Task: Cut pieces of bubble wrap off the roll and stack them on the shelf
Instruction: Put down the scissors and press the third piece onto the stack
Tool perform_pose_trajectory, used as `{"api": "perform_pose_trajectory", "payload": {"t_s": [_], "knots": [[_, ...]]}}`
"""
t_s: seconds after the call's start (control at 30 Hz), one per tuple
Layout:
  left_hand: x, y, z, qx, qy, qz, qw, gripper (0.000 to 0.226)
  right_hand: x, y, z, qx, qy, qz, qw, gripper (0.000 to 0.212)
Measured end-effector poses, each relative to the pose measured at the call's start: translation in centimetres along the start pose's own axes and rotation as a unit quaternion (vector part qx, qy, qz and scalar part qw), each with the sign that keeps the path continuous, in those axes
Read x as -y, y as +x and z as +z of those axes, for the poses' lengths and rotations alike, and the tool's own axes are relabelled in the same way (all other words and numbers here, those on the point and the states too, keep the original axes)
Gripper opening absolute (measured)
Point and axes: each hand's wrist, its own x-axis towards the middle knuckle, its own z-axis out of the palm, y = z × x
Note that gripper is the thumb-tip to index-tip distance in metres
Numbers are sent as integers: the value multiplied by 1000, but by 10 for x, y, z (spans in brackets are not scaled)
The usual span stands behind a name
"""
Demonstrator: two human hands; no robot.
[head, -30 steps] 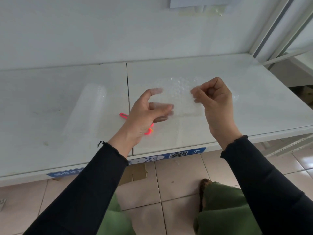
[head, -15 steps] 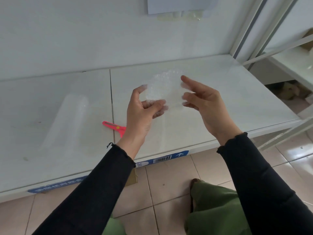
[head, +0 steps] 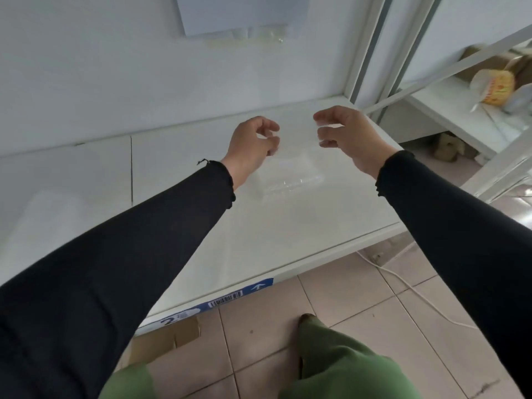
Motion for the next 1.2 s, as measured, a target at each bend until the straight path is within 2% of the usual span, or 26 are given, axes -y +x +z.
{"api": "perform_pose_trajectory", "payload": {"t_s": [0.23,0.5,0.8,0.93,1.03,1.13,1.2], "knots": [[34,7,11,43,85,-43,994,30,-38,14,15,61,-83,48,993,25],[63,4,22,52,115,-74,989,33,-68,10,27,73,-133,63,986,27],[74,2,29,44,166,-60,983,40,-86,10,35,67,-213,33,974,31],[77,2,34,39,224,-51,973,40,-89,9,40,59,-268,13,962,35],[77,-3,34,21,340,-22,940,40,-90,5,45,40,-347,-38,936,37],[81,-8,37,-13,470,116,875,40,-92,1,50,30,-451,-117,884,41],[85,-8,41,22,487,176,855,52,-95,-1,53,45,-459,-154,874,52]]}}
